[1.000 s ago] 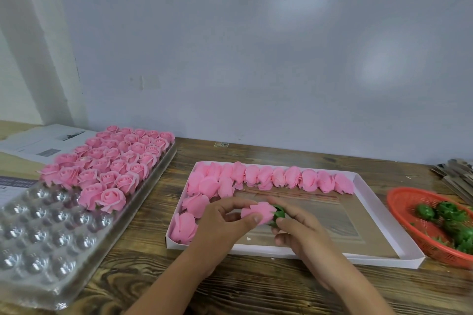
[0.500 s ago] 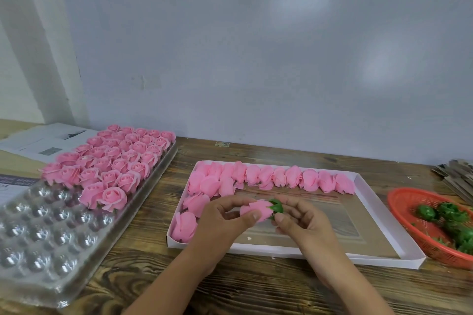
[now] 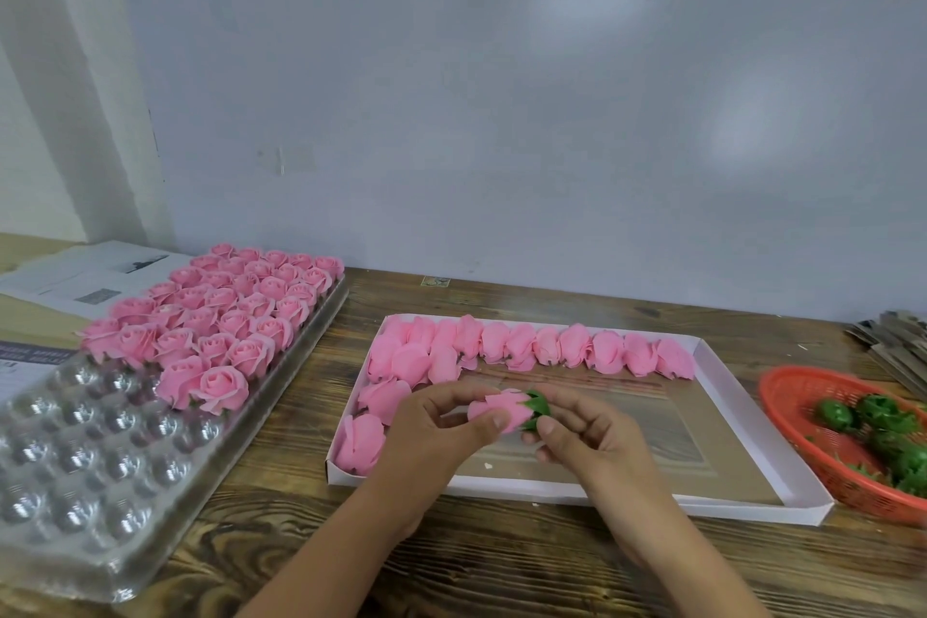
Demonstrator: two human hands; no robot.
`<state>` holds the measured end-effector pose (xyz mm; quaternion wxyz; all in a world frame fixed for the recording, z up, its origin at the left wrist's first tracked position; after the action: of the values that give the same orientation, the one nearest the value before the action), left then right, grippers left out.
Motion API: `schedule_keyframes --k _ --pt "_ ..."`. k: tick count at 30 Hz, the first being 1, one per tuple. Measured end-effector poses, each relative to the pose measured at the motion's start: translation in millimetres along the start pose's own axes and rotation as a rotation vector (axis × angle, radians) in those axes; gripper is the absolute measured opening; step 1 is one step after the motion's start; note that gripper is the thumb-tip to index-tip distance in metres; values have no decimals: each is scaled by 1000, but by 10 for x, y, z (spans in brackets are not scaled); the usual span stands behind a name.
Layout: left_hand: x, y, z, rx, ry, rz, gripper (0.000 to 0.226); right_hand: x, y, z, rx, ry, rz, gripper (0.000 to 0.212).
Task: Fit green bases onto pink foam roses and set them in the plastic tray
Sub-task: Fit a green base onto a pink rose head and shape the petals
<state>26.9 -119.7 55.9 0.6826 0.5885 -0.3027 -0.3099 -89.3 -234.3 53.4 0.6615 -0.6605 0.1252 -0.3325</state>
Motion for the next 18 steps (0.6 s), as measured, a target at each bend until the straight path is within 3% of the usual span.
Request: schedule_keyframes --k 14,18 --pt "-7 -11 14 12 -24 -20 26 2 39 3 -45 -11 20 35" --pt "-5 -21 8 2 -18 -25 26 2 29 30 -90 -49 18 29"
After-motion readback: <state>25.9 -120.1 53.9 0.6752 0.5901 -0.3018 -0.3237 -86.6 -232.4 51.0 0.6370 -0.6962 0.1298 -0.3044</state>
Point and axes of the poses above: each hand's wrist, its own x-axis towards the middle knuckle, its own z-axis out of the palm, y = z × x, the point moved 9 cm from there along x, towards the middle knuckle, and after that the axes turned 7 degrees about -z, right-handed, at the moved point
